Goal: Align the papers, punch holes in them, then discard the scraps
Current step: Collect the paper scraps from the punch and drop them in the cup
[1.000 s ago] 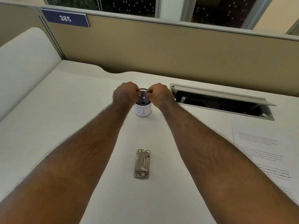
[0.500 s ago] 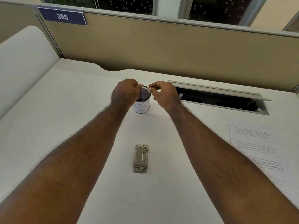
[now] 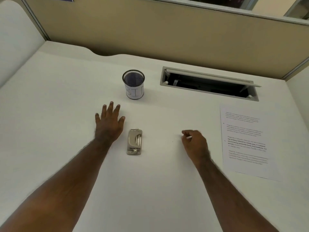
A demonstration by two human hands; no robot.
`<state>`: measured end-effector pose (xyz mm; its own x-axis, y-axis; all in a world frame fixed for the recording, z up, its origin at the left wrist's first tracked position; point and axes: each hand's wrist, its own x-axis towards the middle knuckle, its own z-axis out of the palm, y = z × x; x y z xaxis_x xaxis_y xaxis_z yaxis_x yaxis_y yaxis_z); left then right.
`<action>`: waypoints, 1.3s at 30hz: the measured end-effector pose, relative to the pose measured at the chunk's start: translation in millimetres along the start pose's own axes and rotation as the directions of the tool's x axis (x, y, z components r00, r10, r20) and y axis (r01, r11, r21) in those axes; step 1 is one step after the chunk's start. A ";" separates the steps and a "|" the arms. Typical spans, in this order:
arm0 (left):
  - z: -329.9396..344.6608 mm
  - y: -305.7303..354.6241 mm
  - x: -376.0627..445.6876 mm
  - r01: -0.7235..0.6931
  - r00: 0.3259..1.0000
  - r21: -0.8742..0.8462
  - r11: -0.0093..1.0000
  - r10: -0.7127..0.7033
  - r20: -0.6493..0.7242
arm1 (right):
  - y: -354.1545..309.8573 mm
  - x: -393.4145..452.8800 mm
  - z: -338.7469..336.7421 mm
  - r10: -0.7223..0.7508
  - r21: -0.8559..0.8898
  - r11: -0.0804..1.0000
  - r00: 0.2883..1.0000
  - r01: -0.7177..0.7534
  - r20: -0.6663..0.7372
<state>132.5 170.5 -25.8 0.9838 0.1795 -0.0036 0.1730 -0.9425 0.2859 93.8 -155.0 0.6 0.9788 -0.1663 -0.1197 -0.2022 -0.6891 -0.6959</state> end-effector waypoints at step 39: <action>25.8 -13.2 -10.4 0.004 1.000 0.035 0.999 -0.004 0.024 | -72.4 53.2 -9.1 0.029 0.055 0.998 0.995 -0.034 0.098</action>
<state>121.2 173.8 -54.3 0.9839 0.1768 -0.0280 0.1781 -0.9513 0.2518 160.3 -120.4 51.1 0.9711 -0.1161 -0.2083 -0.2333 -0.6431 -0.7294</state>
